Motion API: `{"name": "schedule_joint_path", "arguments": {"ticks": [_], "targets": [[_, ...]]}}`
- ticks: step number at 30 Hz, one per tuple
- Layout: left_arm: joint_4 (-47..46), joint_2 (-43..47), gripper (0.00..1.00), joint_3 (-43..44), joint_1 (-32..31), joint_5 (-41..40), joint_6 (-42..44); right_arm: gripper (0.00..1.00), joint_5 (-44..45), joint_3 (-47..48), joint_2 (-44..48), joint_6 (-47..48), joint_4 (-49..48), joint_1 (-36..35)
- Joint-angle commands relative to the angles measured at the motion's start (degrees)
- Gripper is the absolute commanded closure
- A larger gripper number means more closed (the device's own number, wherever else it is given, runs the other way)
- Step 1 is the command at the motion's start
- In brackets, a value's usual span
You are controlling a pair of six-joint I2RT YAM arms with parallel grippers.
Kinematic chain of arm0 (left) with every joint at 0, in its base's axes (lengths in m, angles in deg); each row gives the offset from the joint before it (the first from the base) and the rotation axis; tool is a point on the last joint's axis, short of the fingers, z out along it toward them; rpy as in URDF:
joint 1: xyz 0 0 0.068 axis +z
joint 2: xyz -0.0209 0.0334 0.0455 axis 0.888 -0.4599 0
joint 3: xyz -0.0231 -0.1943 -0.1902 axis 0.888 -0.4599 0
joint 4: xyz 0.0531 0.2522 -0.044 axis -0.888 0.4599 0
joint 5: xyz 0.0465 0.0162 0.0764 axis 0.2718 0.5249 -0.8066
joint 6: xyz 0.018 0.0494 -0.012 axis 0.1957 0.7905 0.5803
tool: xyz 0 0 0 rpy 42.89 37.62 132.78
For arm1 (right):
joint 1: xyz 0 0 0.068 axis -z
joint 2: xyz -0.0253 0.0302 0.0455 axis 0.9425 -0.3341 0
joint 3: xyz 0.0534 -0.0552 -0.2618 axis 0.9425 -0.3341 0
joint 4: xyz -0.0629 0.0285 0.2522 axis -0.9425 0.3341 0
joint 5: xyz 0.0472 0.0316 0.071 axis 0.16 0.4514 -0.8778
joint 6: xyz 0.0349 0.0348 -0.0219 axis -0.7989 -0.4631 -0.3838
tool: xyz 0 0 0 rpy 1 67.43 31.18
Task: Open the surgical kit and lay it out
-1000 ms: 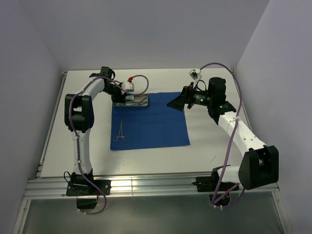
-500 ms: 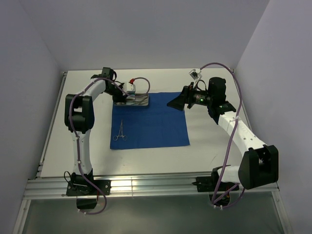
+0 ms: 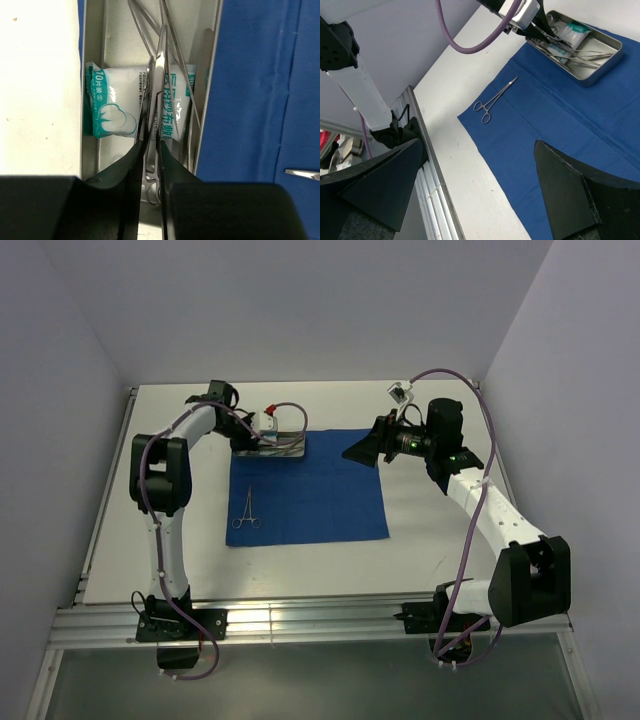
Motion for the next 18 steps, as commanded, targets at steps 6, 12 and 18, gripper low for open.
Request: {"name": "schedule_joint_path", "arguments": {"ticks": [6, 12, 18], "targets": [[2.3, 4.6, 0.82, -3.8, -0.7, -0.1, 0.8, 0.0, -1.1, 0.6, -0.6, -0.9, -3.2, 0.5], [2.2, 3.8, 0.74, -3.0, -0.8, -1.8, 0.4, 0.0, -1.3, 0.9, -1.1, -1.3, -3.6, 0.5], [2.7, 1.0, 0.73, -0.4, -1.0, -2.5, -0.6, 0.0, -1.3, 1.4, -1.4, -1.0, -3.0, 0.5]]}}
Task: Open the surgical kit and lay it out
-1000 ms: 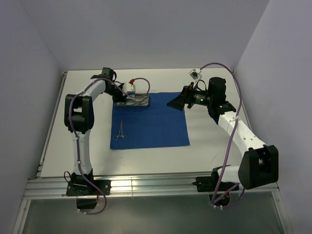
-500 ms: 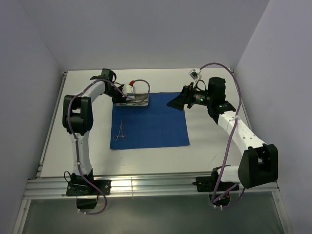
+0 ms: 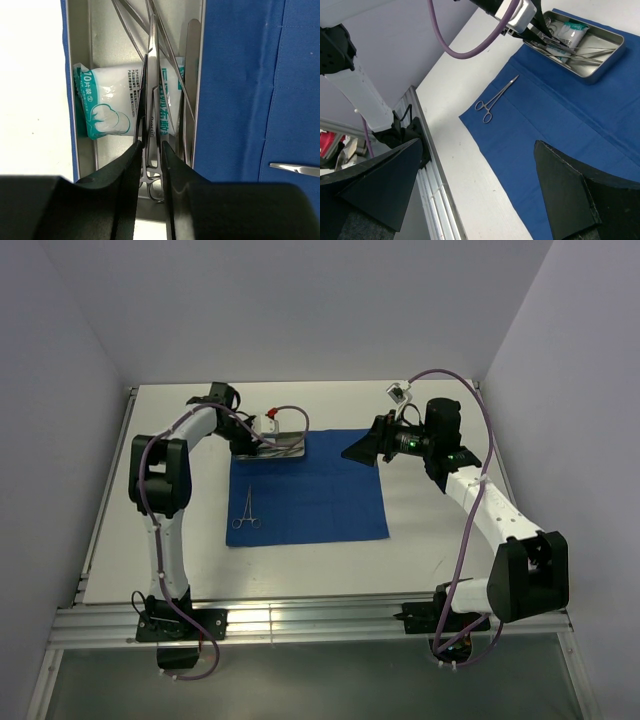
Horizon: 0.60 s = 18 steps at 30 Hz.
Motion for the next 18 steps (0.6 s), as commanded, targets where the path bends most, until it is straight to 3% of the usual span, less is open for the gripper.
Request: {"name": "schedule_joint_path", "arguments": {"ticks": [1, 3, 8, 14, 18], "targets": [[2.0, -1.3, 0.72, 2.4, -0.7, -0.7, -0.7, 0.0, -0.9, 1.4, -0.2, 0.1, -2.1, 0.5], [1.4, -1.7, 0.72, 2.5, -0.8, -1.0, -0.9, 0.0, -0.9, 1.5, -0.3, 0.1, -2.1, 0.5], [2.4, -2.0, 0.92, 3.3, -1.0, -0.5, -1.3, 0.0, -1.0, 1.7, -0.7, -0.1, -2.1, 0.5], [1.2, 1.7, 1.0, 1.7, -1.1, -0.1, -1.9, 0.0, -1.1, 1.8, -0.6, -0.8, -2.8, 0.5], [1.2, 3.1, 1.0, 1.9, -1.1, -0.2, -2.7, 0.0, -1.2, 2.0, -0.4, -1.1, -3.0, 0.5]]}}
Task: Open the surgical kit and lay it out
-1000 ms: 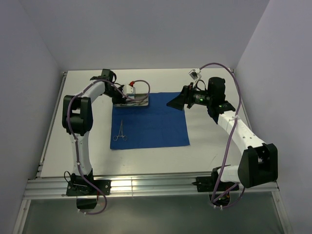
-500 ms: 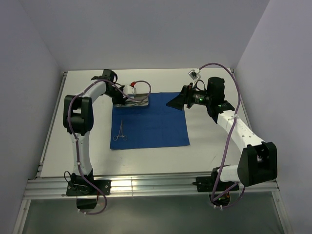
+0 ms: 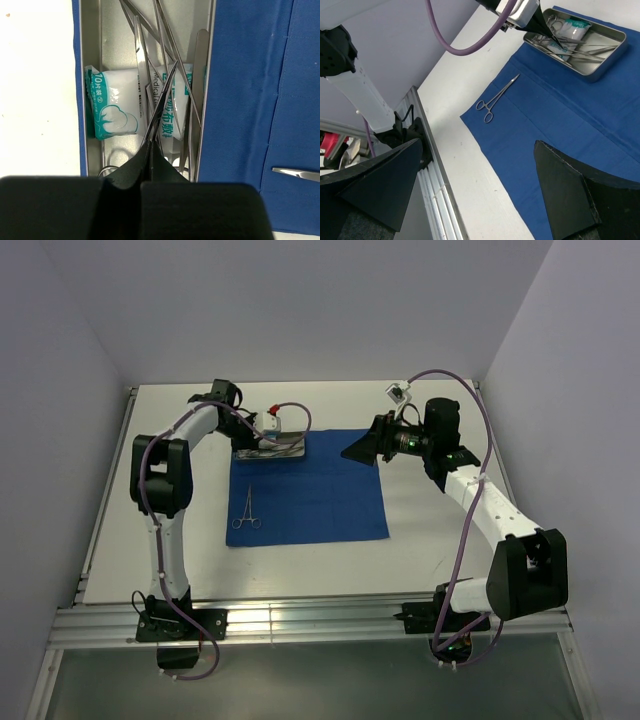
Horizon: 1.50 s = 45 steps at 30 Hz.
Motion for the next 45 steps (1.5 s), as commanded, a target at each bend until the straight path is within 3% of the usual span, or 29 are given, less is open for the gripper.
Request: {"name": "schedule_joint_path", "arguments": {"ticks": [1, 12, 16, 22, 45], "targets": [[0.5, 3.8, 1.0, -0.3, -0.3, 0.7, -1.5, 0.0, -1.1, 2.0, 0.4, -0.5, -2.9, 0.5], [-1.6, 6.0, 1.0, 1.3, -0.1, 1.0, -3.1, 0.0, -1.3, 1.6, 1.1, -0.1, -2.5, 0.5], [-0.1, 5.0, 0.8, 1.2, 0.7, 1.4, 1.2, 0.0, -1.3, 1.6, 1.1, 0.0, -2.4, 0.5], [8.9, -0.5, 0.59, 8.7, 1.9, 4.0, 5.6, 0.0, -1.2, 1.4, 1.1, 0.0, -2.3, 0.4], [10.5, -4.6, 0.56, 9.1, 1.9, 4.4, 8.6, 0.0, -1.3, 2.0, -0.1, 0.9, -1.4, 0.5]]}}
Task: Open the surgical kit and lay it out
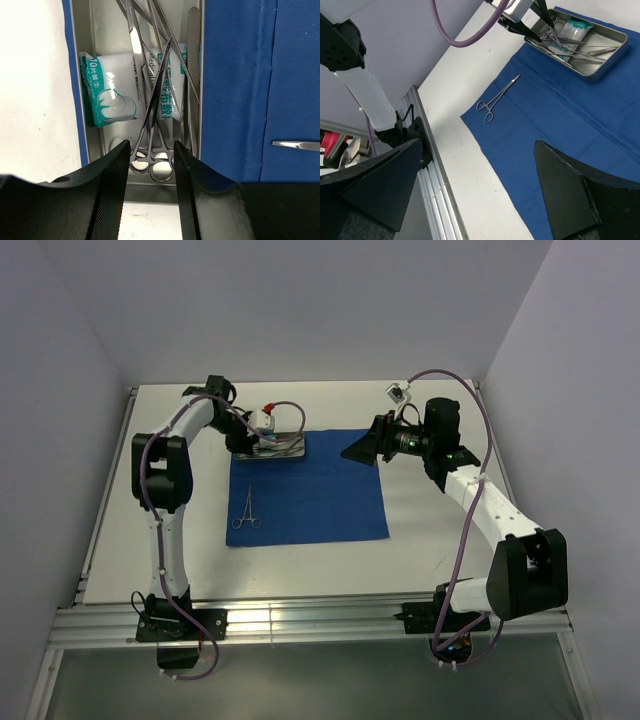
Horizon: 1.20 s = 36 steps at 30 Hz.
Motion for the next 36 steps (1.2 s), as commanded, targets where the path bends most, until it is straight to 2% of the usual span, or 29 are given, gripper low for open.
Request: {"name": "schedule_joint_path", "arguments": {"ticks": [1, 11, 18, 27, 36], "targets": [[0.0, -1.2, 0.55, 1.4, -0.2, 2.4, 1.6, 0.0, -1.0, 1.9, -0.1, 1.0, -1.0, 0.5], [-2.4, -2.5, 0.58, 2.3, -0.4, 2.5, 0.5, 0.0, -1.0, 1.7, -0.2, 1.0, -1.1, 0.5], [-2.5, -2.5, 0.75, 2.8, -0.5, 2.7, -0.5, 0.0, -1.1, 2.1, -0.3, 1.4, -0.5, 0.6], [-3.9, 2.7, 0.82, -0.6, -0.5, 2.8, -0.4, 0.0, -1.3, 2.5, -0.3, 0.8, -0.8, 0.5], [-7.8, 7.4, 0.81, -3.8, -0.5, 4.0, -2.3, 0.0, -1.6, 2.7, -0.3, 0.5, -1.2, 0.5]]}}
